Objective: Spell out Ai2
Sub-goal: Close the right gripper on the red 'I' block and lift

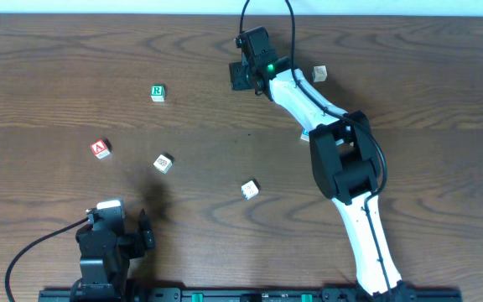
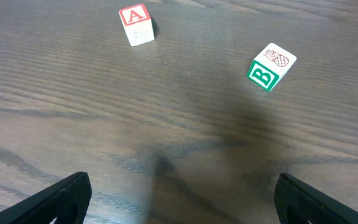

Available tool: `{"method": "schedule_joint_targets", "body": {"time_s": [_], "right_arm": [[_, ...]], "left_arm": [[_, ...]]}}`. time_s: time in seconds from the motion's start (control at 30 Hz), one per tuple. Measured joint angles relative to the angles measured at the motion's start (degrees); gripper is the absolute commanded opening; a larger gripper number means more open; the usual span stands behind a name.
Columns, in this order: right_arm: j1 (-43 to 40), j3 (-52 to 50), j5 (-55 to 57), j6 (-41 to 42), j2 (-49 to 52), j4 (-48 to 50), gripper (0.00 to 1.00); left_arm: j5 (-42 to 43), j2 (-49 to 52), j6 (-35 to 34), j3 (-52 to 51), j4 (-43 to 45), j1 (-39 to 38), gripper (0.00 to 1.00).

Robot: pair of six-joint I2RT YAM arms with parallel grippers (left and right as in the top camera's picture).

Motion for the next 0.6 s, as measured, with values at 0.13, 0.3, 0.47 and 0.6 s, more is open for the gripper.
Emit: {"method": "schedule_joint_targets", "body": {"time_s": [0.13, 0.3, 0.47, 0.6], "right_arm": [[0.07, 0.00, 0.00, 0.37, 0.02, 1.18, 0.42], [0.11, 0.00, -0.02, 0.35, 0.00, 1.25, 0.32], [0.15, 0.07, 0.00, 0.44, 0.00, 1.18, 0.28], [0.15, 0.13, 0.00, 0.44, 0.00, 0.79, 0.25]], "left_arm": [[0.00, 0.00, 0.00, 0.00, 0.00, 0.00, 0.95], [0.00, 0.00, 0.00, 0.00, 0.00, 0.00, 0.95], [0.00, 0.00, 0.00, 0.00, 0.00, 0.00, 0.95], [0.00, 0.00, 0.00, 0.00, 0.00, 0.00, 0.95]]}}
